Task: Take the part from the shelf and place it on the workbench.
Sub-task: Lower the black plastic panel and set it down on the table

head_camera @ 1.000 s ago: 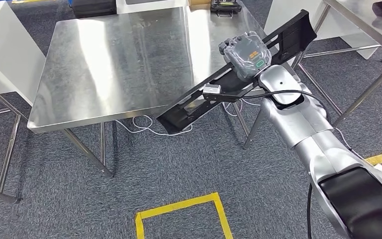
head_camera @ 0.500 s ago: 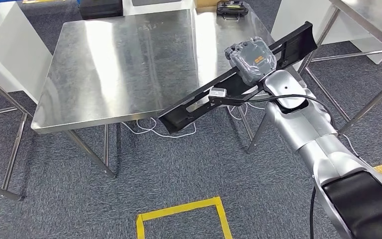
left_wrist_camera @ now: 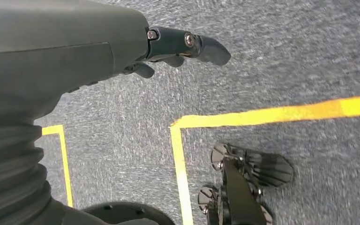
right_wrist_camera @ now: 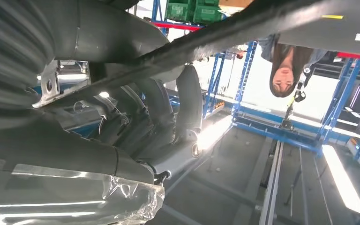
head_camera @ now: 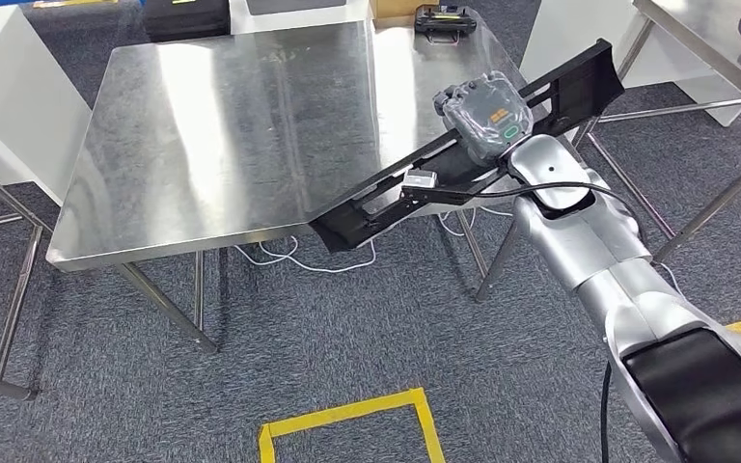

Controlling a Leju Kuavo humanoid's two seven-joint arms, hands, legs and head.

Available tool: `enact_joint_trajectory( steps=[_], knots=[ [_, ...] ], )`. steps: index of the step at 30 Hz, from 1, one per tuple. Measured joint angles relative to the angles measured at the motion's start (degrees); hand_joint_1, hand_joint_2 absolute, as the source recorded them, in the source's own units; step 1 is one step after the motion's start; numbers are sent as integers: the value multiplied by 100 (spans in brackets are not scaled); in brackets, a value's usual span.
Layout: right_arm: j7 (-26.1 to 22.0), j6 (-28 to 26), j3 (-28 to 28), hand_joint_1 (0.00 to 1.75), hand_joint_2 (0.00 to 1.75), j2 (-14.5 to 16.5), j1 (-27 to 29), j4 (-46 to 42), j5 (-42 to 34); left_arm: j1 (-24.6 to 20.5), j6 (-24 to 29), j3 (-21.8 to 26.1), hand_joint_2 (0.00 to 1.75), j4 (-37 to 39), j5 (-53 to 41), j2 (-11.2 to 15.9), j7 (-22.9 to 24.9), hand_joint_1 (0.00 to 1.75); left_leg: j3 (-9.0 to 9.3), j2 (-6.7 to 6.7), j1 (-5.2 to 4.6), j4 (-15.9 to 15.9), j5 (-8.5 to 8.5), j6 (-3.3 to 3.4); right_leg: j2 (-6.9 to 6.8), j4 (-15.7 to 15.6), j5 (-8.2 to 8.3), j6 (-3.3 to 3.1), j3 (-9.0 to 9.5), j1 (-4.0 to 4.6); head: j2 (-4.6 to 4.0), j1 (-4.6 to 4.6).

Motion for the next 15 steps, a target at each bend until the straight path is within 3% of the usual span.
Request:
enact_joint_trajectory(
  steps=[2,5,6,7,8,10,12,15],
  knots=[
    [1,2,-3,175,175,-22,-21,-3,1,1,-30,1,175,0,1,-5,-7,0,117,1,26,-139,31,56,-3,303,-123,-5,-157,13,0,24],
    [2,4,-3,175,175,-58,-6,10,3,-17,-60,1,175,0,2,-12,-22,0,200,-17,34,-188,-13,87,-3,1446,-484,-34,-826,-11,0,41],
    [2,4,-3,175,175,-68,22,19,3,-20,-64,2,175,0,2,-13,-28,0,226,-30,35,-185,-42,79,-3,1673,-513,-2,-994,-21,0,41],
    [2,4,-3,175,175,-75,45,26,3,-16,-67,2,175,0,4,-16,-36,0,258,-42,36,-178,-74,62,-4,1679,-443,54,-1049,-36,0,45],
    [1,4,-3,175,175,-78,55,31,4,-12,-70,3,175,1,7,-20,-43,0,294,-50,38,-160,-117,37,-8,1415,-270,127,-967,-57,0,47],
    [1,4,-3,175,175,-80,48,33,3,-8,-79,10,175,1,15,-26,-55,0,341,-58,28,-73,-239,-38,-20,556,135,244,-597,-103,0,55],
    [2,4,-1,175,175,-79,48,36,8,-17,-83,21,175,1,19,-23,-62,0,351,-61,10,15,-357,-114,-21,75,294,207,-355,-113,0,53],
    [3,2,1,175,175,-85,58,43,17,-23,-81,27,175,-2,15,-15,-64,0,373,-54,37,62,-464,-196,2,59,224,46,-297,-102,0,43]
  ],
)
